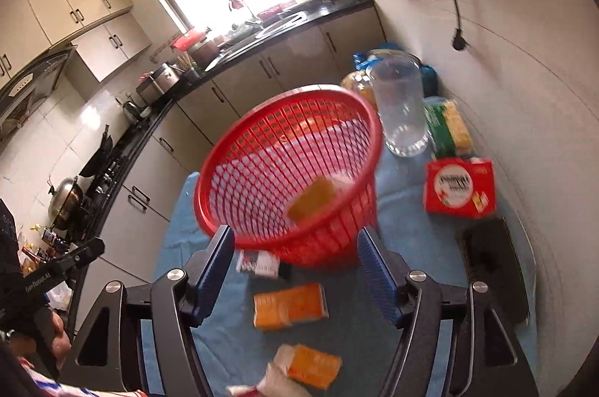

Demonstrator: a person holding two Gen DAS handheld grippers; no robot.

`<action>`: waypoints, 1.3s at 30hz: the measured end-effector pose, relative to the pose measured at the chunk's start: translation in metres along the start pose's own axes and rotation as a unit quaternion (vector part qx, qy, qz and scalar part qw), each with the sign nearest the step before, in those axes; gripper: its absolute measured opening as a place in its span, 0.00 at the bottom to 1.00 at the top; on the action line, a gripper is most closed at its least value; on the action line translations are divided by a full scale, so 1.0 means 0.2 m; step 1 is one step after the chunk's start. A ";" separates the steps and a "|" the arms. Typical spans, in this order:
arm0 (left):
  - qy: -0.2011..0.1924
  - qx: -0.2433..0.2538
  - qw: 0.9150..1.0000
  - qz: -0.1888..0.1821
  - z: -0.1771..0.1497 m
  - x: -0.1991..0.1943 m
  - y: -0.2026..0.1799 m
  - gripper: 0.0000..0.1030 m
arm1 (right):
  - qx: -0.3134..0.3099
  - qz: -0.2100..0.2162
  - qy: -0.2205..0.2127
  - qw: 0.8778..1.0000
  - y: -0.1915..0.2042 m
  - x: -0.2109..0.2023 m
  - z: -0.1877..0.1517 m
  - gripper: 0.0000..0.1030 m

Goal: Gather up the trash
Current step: 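Open both tools over the red basket to drop the container and packet, then grasp the orange medicine box with the left tool while the right tool grasps the white-red paper bag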

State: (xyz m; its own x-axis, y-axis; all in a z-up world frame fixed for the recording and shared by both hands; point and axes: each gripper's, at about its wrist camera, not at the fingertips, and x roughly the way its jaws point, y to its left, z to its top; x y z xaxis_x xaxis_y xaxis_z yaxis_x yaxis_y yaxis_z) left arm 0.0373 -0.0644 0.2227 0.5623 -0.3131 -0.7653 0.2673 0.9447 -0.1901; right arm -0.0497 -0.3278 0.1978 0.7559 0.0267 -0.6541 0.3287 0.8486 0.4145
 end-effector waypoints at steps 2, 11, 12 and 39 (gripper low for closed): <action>0.005 0.001 1.000 0.004 -0.05 -0.01 0.03 0.64 | 0.005 -0.009 0.005 1.000 -0.01 -0.02 -0.07 0.71; 0.054 0.024 0.998 -0.006 -0.26 0.06 0.04 0.65 | 0.017 -0.049 0.062 0.997 -0.08 -0.04 -0.42 0.73; 0.062 0.028 0.998 -0.009 -0.29 0.09 0.03 0.65 | 0.018 -0.051 0.068 0.996 -0.08 -0.04 -0.45 0.73; 0.146 0.288 0.938 -0.128 -0.47 0.94 -0.49 0.69 | 0.033 -0.084 0.194 0.977 -0.30 0.23 -0.69 0.73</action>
State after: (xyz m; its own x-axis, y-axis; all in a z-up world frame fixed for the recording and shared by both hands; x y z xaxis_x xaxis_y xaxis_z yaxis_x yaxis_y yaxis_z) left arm 0.0432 -0.2060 0.0388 0.2057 -0.4027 -0.8919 0.7899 0.6064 -0.0917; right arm -0.1128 -0.3047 0.0553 0.4209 0.0998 -0.9016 0.4743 0.8230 0.3125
